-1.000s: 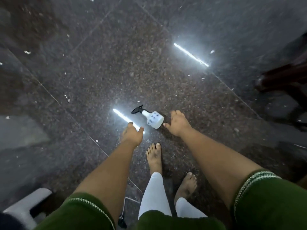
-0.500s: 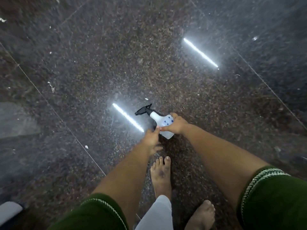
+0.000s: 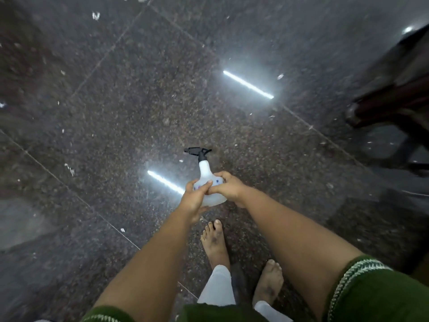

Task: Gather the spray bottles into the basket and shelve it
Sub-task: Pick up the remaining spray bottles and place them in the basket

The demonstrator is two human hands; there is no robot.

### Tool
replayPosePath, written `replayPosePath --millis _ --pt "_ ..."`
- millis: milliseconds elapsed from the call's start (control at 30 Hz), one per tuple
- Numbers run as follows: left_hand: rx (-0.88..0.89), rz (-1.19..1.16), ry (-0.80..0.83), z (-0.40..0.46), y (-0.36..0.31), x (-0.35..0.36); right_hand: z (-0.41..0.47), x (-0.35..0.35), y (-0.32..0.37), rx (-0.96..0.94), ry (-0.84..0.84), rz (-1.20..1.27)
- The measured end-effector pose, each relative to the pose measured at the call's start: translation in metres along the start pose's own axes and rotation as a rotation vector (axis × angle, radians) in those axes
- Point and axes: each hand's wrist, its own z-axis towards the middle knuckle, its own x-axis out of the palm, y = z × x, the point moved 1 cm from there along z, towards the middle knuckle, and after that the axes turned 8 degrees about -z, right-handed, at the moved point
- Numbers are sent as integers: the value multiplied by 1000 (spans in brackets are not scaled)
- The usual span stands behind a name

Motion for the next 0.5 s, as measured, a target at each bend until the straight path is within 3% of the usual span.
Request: replayPosePath --millis 167,300,400,500 --pt "81 91 65 -119 -36 33 -127 -45 14 -14 -12 494" --pt "169 248 173 -217 -59 70 -231 -90 16 -70 -120 487" --pt "249 338 276 -282 -72 103 -300 -120 12 -104 -333 459" --pt "330 486 399 -333 -83 134 -365 -148 1 -122 -465 617"
